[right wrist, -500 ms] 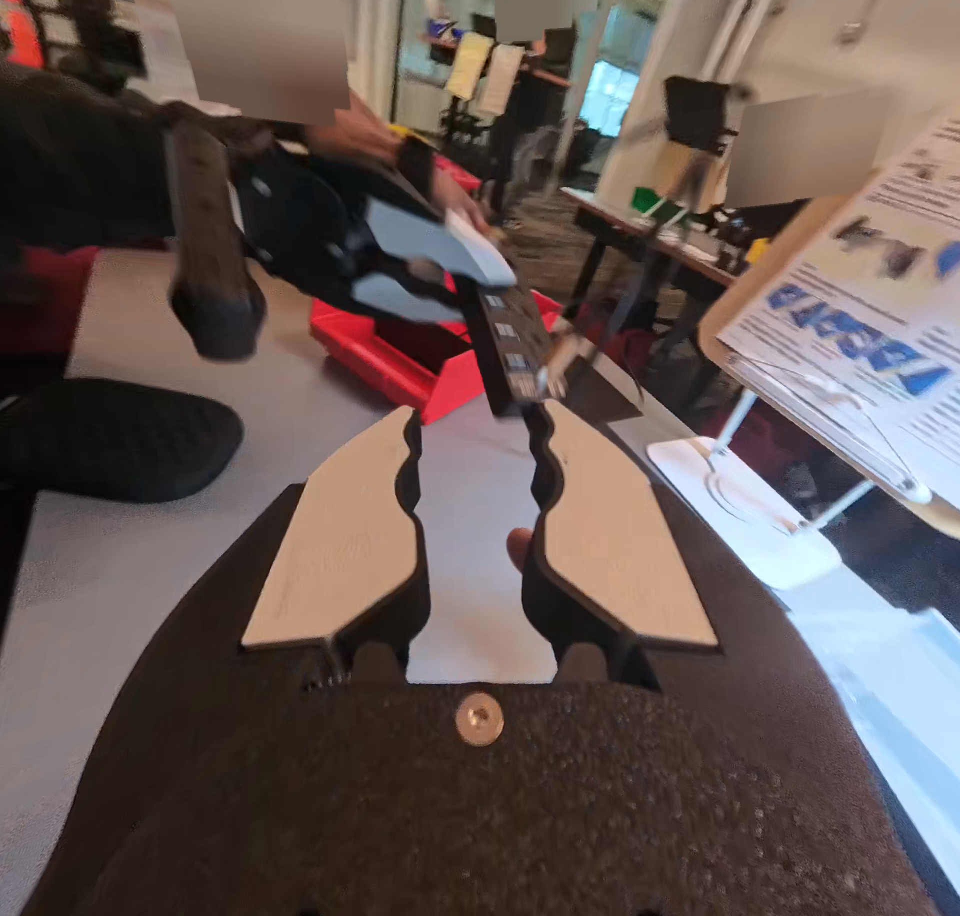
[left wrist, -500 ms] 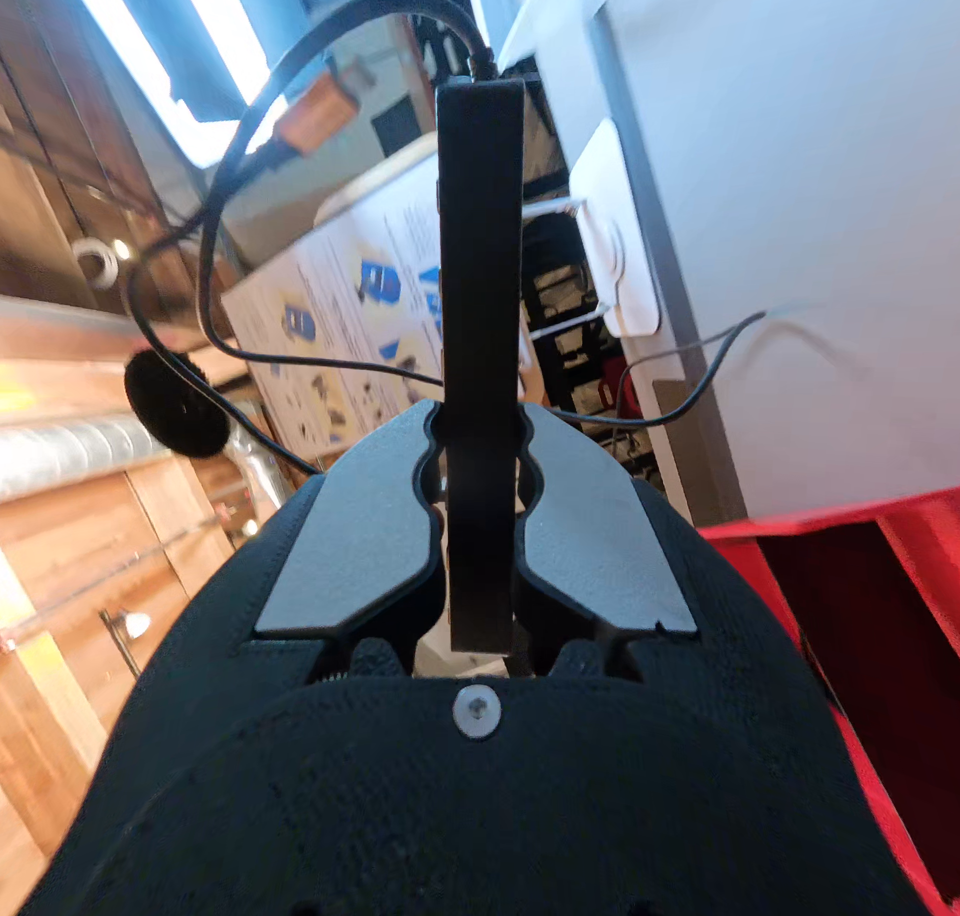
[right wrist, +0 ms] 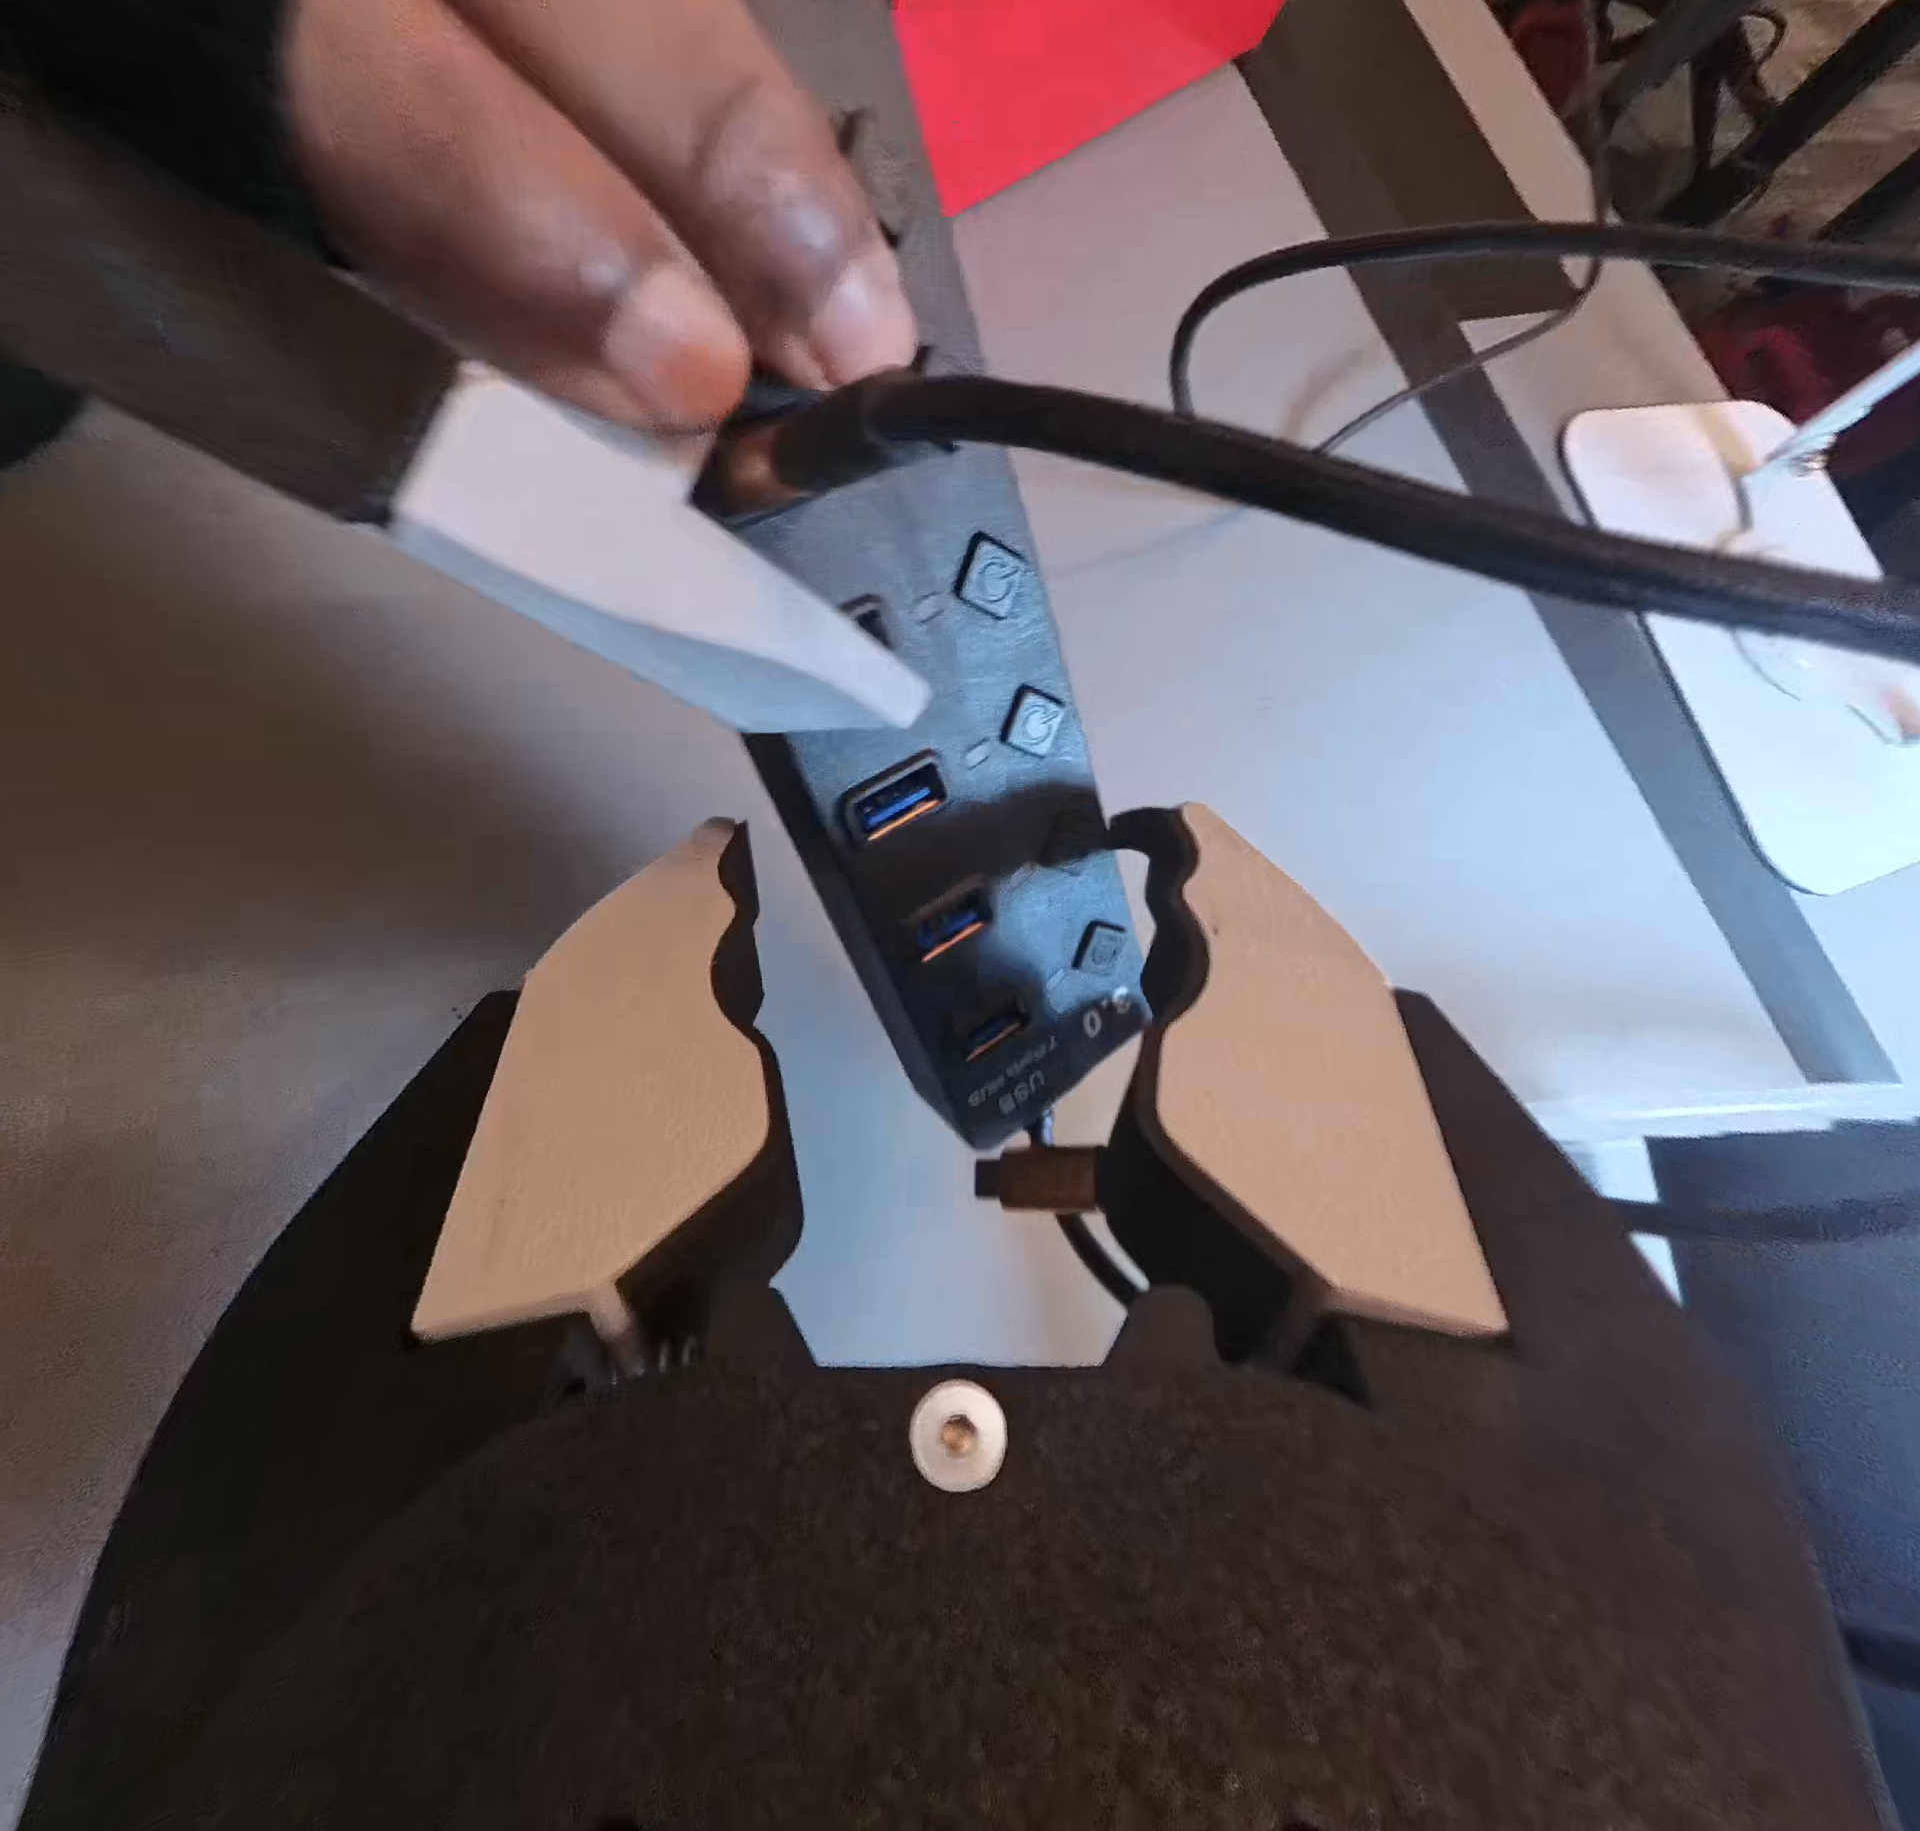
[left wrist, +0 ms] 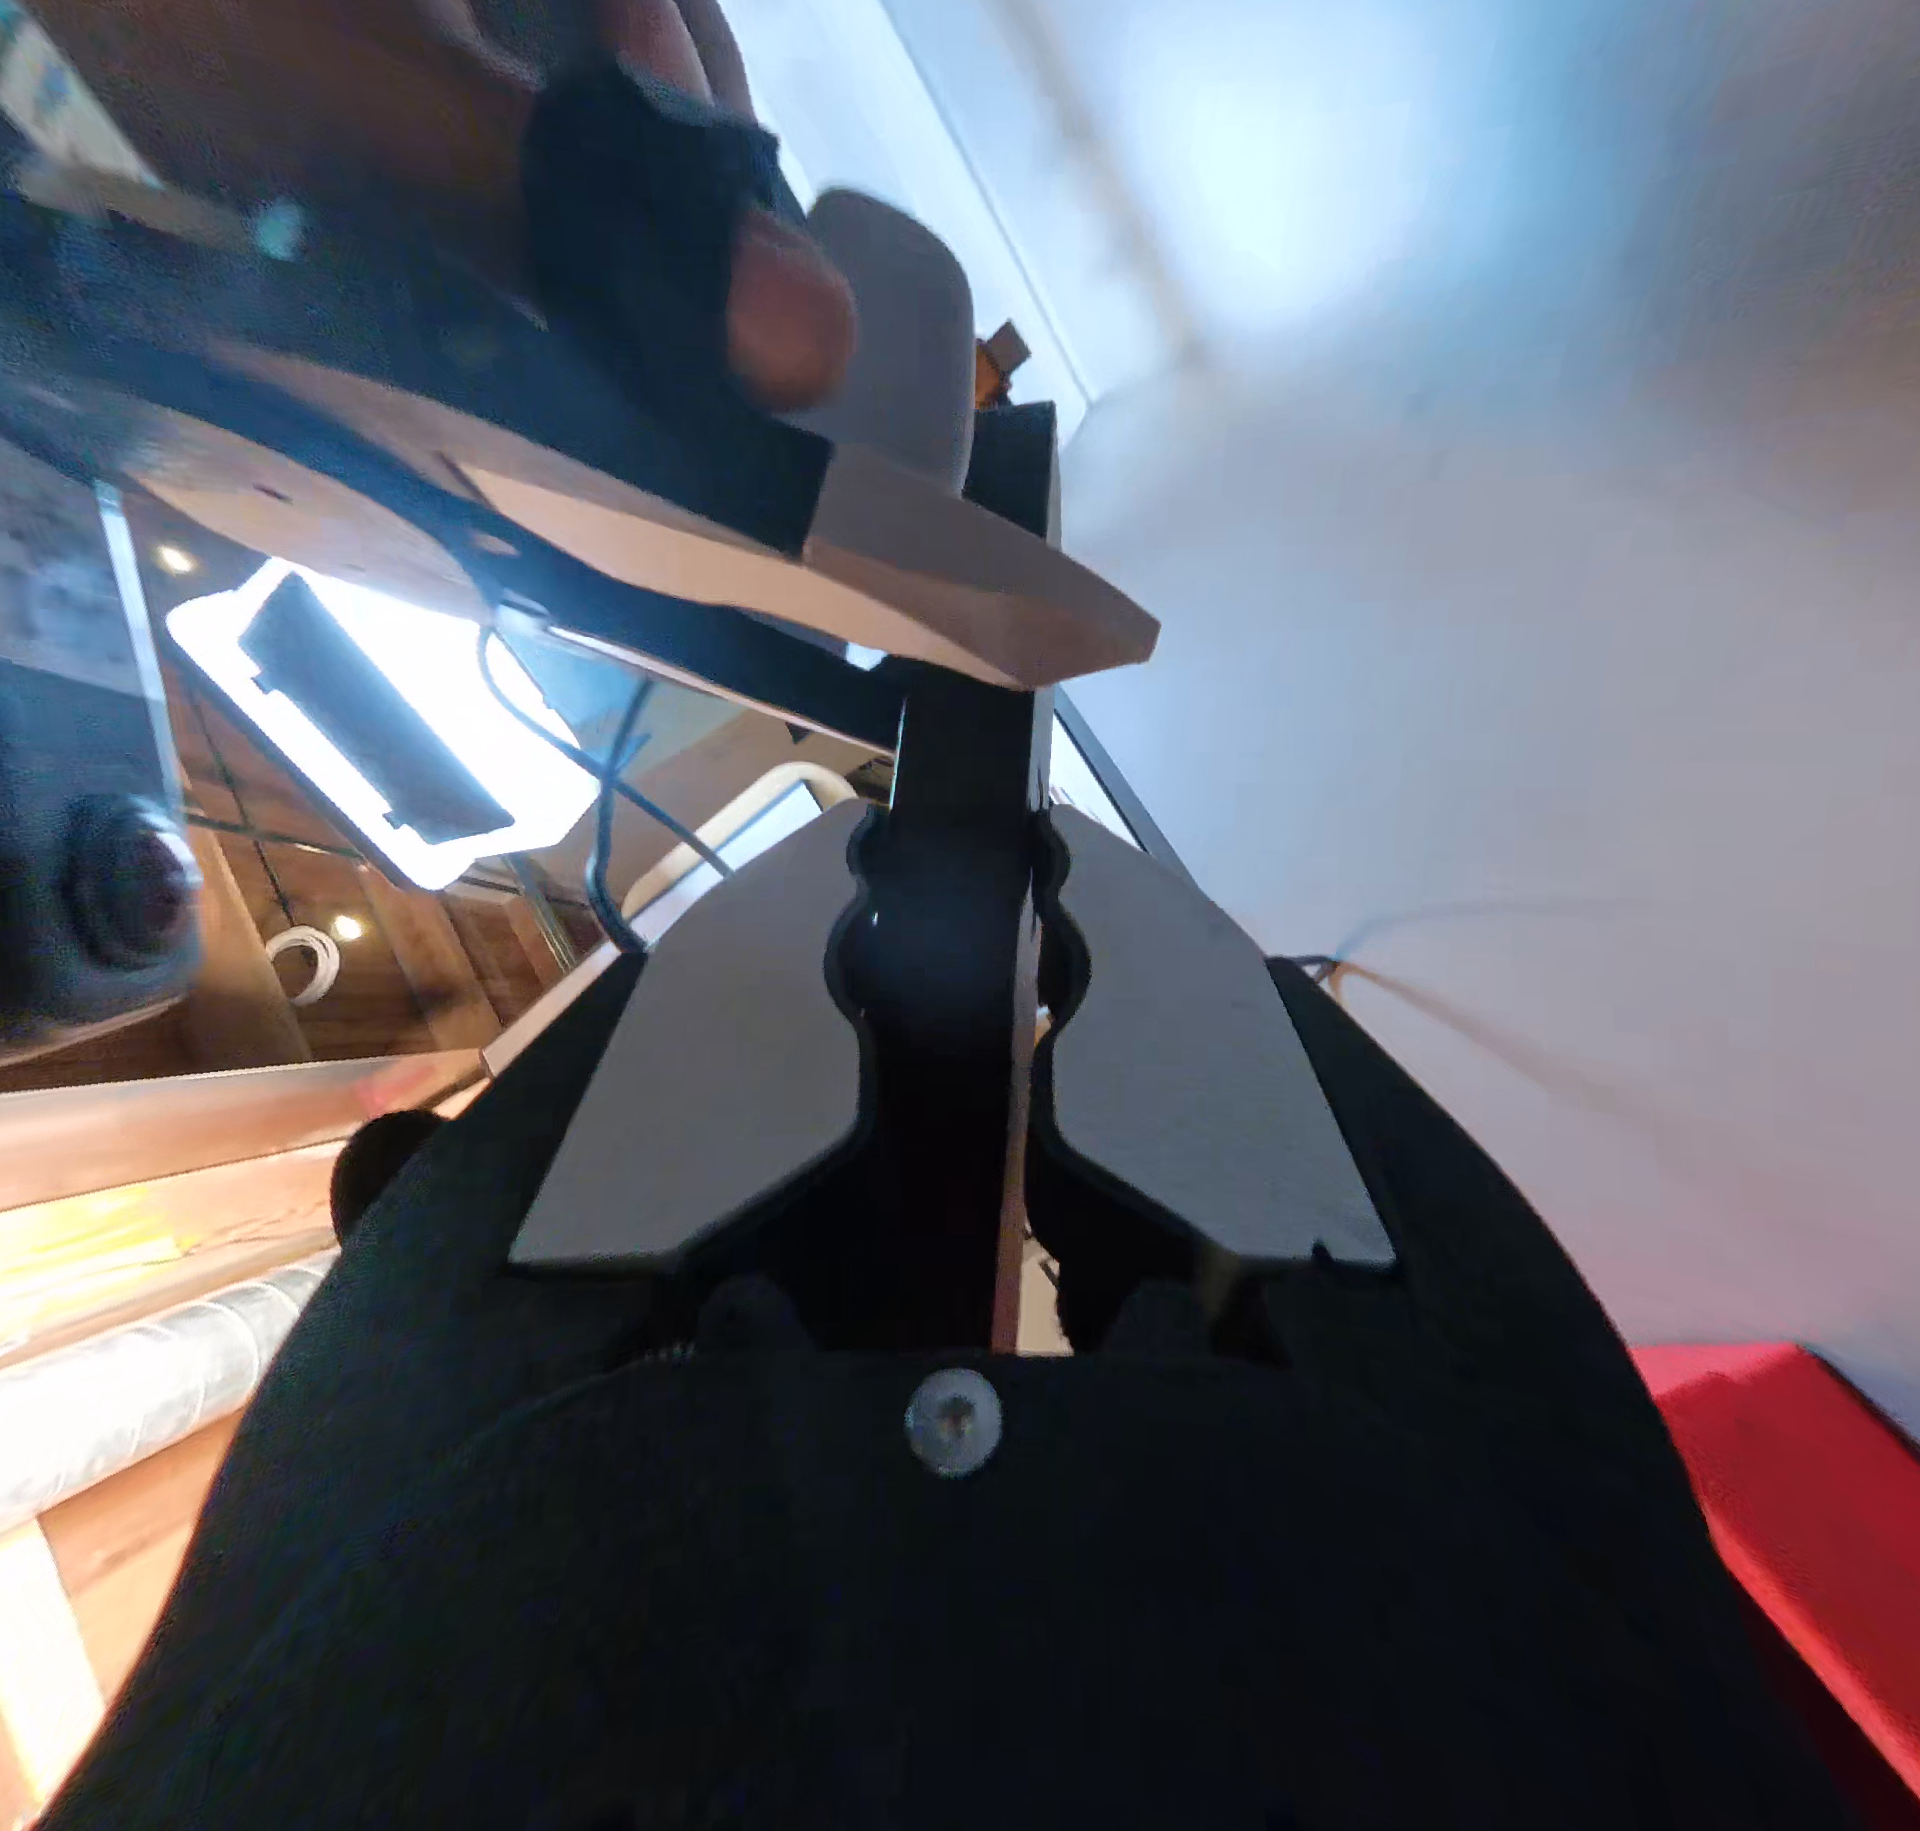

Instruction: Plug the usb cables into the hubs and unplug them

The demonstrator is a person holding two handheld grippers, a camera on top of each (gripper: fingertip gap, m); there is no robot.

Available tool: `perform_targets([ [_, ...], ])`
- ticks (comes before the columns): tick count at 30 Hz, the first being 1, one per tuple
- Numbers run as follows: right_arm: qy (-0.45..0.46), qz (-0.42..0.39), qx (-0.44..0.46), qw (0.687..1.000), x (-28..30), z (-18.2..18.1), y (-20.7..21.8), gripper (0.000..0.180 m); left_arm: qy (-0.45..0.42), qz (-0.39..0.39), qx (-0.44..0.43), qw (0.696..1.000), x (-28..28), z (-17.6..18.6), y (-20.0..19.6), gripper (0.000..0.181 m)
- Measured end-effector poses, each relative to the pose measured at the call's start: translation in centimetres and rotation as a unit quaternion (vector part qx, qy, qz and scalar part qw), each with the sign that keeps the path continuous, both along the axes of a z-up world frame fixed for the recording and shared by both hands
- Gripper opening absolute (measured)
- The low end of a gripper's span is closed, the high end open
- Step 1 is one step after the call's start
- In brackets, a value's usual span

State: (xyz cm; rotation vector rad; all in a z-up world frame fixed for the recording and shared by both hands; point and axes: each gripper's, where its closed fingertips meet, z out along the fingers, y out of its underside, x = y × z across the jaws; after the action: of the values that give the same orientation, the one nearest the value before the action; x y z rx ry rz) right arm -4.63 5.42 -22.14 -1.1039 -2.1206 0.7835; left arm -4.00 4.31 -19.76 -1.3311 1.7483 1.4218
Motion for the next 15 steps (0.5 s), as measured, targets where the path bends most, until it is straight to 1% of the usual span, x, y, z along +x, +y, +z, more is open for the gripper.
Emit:
perform_targets([
  [2, 0.008, 0.036, -0.021, 0.999, 0.0, -0.5, -0.6, 0.071, -0.006, -0.018, 0.000, 1.000, 0.7, -0.4, -0.4, 0.027],
  [3, 0.011, 0.059, -0.030, 0.998, 0.2, -0.8, -1.1, 0.068, -0.007, -0.026, -0.005, 1.000, 0.9, -0.5, -0.6, 0.027],
  [6, 0.011, 0.106, -0.013, 0.994, 0.7, -1.9, -2.5, 0.058, -0.029, -0.050, -0.024, 0.998, 1.8, -0.7, -1.5, 0.029],
  [7, 0.011, 0.111, -0.013, 0.994, 0.7, -1.9, -2.8, 0.058, -0.040, -0.052, -0.019, 0.998, 2.0, -0.3, -1.7, 0.035],
  [8, 0.017, 0.115, -0.030, 0.993, 0.8, -1.6, -3.2, 0.058, -0.062, -0.052, -0.004, 0.997, 2.2, 0.7, -1.8, 0.044],
  [10, 0.030, 0.121, -0.086, 0.988, 1.0, -0.2, -3.6, 0.058, -0.151, -0.025, 0.048, 0.987, 2.4, 4.0, -2.2, 0.068],
  [11, 0.041, 0.113, -0.107, 0.987, 1.0, 0.6, -3.2, 0.057, -0.200, -0.006, 0.082, 0.976, 2.3, 6.3, -2.7, 0.074],
  [12, 0.054, 0.104, -0.127, 0.985, 1.0, 1.3, -2.6, 0.057, -0.262, 0.003, 0.112, 0.959, 2.5, 8.6, -3.4, 0.076],
  [13, 0.073, 0.098, -0.154, 0.980, 0.9, 2.4, -2.2, 0.057, -0.348, 0.009, 0.138, 0.927, 2.6, 11.0, -4.2, 0.074],
  [14, 0.102, 0.093, -0.183, 0.974, 0.8, 3.7, -1.9, 0.057, -0.449, 0.017, 0.153, 0.880, 2.5, 12.9, -5.0, 0.072],
  [15, 0.132, 0.090, -0.208, 0.965, 0.8, 5.1, -1.7, 0.057, -0.555, 0.019, 0.148, 0.818, 2.3, 14.1, -5.6, 0.072],
])
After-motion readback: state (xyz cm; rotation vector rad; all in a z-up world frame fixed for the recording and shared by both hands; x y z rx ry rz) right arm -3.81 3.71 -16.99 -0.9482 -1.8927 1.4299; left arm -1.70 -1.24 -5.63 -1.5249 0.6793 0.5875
